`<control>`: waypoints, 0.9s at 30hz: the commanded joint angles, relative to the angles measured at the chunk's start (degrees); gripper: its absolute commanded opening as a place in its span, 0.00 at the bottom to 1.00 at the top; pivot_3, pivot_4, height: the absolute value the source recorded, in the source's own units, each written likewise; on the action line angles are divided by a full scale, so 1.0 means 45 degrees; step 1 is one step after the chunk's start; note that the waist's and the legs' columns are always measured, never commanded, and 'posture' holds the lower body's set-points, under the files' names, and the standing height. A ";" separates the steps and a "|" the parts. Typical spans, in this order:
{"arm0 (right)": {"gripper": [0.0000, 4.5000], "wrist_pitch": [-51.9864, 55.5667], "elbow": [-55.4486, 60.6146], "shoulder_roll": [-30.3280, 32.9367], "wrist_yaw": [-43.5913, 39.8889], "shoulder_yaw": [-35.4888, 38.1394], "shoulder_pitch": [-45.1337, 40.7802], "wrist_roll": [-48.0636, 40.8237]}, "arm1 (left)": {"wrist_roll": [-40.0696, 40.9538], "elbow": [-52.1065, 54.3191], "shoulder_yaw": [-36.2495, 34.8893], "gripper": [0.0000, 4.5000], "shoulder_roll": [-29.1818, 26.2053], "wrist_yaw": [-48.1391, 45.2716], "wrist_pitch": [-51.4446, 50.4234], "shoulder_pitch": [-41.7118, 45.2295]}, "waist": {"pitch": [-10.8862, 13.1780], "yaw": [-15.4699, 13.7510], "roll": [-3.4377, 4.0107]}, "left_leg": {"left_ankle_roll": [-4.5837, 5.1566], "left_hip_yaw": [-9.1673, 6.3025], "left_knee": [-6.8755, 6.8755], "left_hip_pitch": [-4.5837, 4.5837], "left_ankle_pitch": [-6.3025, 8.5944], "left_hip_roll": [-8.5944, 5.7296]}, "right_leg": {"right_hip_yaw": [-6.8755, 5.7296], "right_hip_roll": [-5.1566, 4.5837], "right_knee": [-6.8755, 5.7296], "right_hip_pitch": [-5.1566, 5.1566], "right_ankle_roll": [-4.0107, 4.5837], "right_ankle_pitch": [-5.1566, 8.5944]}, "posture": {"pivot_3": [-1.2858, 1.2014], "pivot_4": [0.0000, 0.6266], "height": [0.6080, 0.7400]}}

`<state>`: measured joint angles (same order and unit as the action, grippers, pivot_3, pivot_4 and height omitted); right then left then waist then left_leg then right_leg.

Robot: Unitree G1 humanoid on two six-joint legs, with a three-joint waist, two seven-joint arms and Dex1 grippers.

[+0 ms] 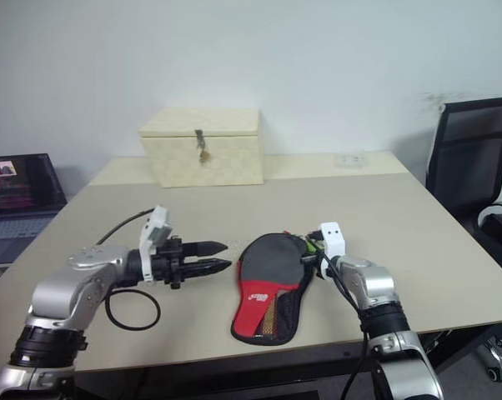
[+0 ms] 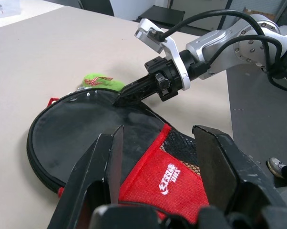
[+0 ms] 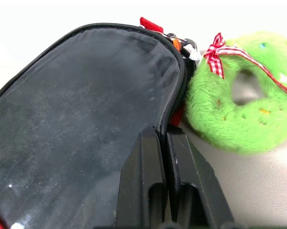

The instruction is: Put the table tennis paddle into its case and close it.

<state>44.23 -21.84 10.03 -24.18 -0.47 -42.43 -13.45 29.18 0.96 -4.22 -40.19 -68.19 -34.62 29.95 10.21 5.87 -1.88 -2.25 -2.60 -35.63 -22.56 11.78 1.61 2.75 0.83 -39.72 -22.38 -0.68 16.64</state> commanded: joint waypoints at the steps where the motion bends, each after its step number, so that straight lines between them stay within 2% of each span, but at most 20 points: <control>1: 0.11 0.0495 0.0385 -0.0125 -0.0351 -0.0364 -0.0118 -0.0121 | 0.0138 0.0209 0.0057 0.56 0.0022 -0.0009 0.0247 0.0165 | 0.0000 -0.0001 0.0000 | 0.0000 -0.0004 0.0006 0.0001 0.0000 0.0002 | 0.0001 0.0001 0.0000 0.0000 0.0005 0.0003 | 0.52 0.24 1.00; 2: 0.15 0.0708 0.0639 -0.0049 -0.0358 -0.0376 -0.0029 -0.0142 | 0.0115 0.0179 0.0084 0.56 0.0047 -0.0007 0.0285 0.0163 | 0.0001 -0.0002 0.0001 | 0.0000 -0.0009 0.0015 0.0000 0.0000 0.0002 | 0.0003 0.0001 0.0005 -0.0001 0.0010 0.0006 | 0.52 0.24 1.00; 5: 0.38 0.1505 0.1894 0.0417 -0.0418 -0.0427 0.0524 -0.0200 | -0.0014 -0.0007 0.0222 0.56 0.0167 0.0029 0.0467 0.0233 | 0.0001 -0.0059 0.0001 | -0.0001 -0.0024 0.0065 -0.0009 0.0000 0.0002 | 0.0002 0.0002 0.0047 -0.0005 0.0019 0.0010 | 0.52 0.24 1.00; 13: 0.99 0.4017 0.7138 0.2886 -0.1453 -0.0690 0.2976 -0.1127 | -0.1002 -0.1729 0.0968 0.56 0.0818 0.0115 0.1865 0.0917 | 0.0002 -0.0537 0.0003 | -0.0050 -0.0043 0.0155 -0.0132 0.0031 -0.0022 | -0.0031 -0.0009 0.0173 -0.0088 0.0035 0.0017 | 0.52 0.24 1.00; 17: 0.99 0.4134 0.8282 0.3978 -0.2147 -0.0295 0.3272 -0.1696 | -0.1629 -0.3429 0.1483 0.56 0.1478 -0.0062 0.2886 0.1837 | 0.0003 -0.0681 0.0004 | -0.0054 -0.0057 0.0116 -0.0241 0.0031 -0.0034 | -0.0052 -0.0006 0.0157 -0.0186 0.0034 0.0015 | 0.52 0.24 1.00; 20: 0.99 0.2820 0.8365 0.5062 -0.2697 -0.0480 0.3207 -0.1245 | -0.2083 -0.4832 0.1920 0.56 0.2080 -0.0416 0.3713 0.2566 | 0.0005 -0.0740 0.0008 | -0.0054 -0.0060 0.0100 -0.0252 0.0031 -0.0044 | -0.0068 -0.0006 0.0156 -0.0186 0.0029 0.0012 | 0.52 0.24 1.00; 25: 0.99 -0.0266 0.7080 0.6332 -0.3015 -0.1510 0.2828 0.0507 | -0.2838 -0.7185 0.2387 0.56 0.2960 -0.0794 0.5028 0.3612 | 0.0006 -0.0749 0.0005 | -0.0052 -0.0045 0.0095 -0.0260 0.0032 -0.0102 | -0.0090 -0.0001 0.0165 -0.0191 0.0025 0.0011 | 0.52 0.24 1.00; 27: 0.99 -0.2327 0.5853 0.6752 -0.2796 -0.2518 0.2551 0.2104 | -0.3181 -0.8264 0.2621 0.56 0.3475 -0.0929 0.5606 0.4075 | 0.0006 -0.0745 0.0004 | -0.0051 -0.0050 0.0097 -0.0260 0.0032 -0.0128 | -0.0087 -0.0002 0.0163 -0.0193 0.0025 0.0011 | 0.52 0.24 1.00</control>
<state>40.98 7.09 39.27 -37.18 -9.38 -29.63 -8.88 15.87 -34.08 7.09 -25.45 -71.59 -12.12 46.14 10.24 2.52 -1.86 -2.48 -2.83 -35.20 -23.73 11.92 1.01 2.35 0.82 -39.00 -23.25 -0.56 16.68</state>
